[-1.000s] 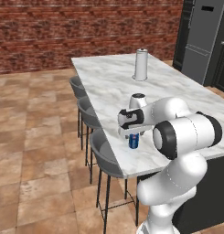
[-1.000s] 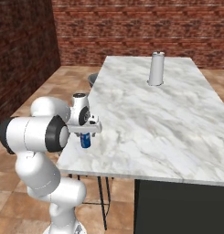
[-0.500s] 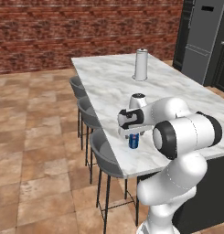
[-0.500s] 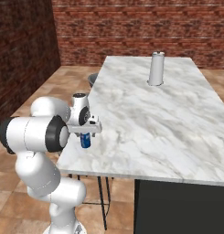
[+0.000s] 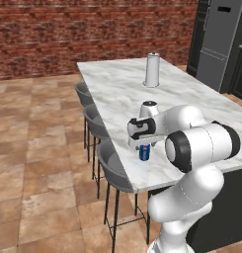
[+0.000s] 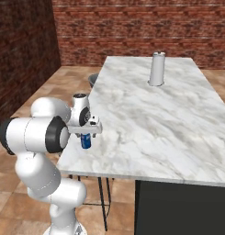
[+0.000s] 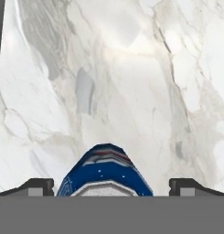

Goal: Four empty soda cans are scattered around the kitchen. Gather all the cans and cluster them next to the stove for recycling.

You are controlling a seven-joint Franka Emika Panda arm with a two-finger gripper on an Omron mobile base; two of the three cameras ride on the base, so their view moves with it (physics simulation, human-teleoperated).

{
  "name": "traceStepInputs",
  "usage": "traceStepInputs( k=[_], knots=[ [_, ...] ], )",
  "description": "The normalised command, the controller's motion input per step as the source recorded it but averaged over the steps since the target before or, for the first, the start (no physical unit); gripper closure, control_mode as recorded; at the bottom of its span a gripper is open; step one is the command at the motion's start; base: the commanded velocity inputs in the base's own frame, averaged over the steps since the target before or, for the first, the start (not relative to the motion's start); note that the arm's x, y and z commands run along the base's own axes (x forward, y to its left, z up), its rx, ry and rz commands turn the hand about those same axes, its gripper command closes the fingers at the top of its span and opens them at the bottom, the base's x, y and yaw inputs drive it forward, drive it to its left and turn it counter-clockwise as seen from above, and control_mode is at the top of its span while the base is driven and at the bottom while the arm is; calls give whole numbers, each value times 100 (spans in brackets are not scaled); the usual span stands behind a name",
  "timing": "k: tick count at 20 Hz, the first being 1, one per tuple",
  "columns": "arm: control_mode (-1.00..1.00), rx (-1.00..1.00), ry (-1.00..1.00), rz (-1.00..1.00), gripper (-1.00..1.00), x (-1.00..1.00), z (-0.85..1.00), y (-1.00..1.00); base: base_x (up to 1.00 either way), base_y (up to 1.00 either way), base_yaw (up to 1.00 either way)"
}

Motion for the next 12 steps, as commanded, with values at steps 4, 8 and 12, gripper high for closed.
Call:
traceStepInputs(
  k=[4, 8, 12],
  knots=[
    [-100, 0, 0, 0, -100, 0, 2, 0, 0, 0, 0],
    [-100, 0, 1, 0, -100, 0, 2, 0, 0, 0, 0],
    [-100, 0, 2, 0, -100, 0, 2, 0, 0, 0, 0]
  ],
)
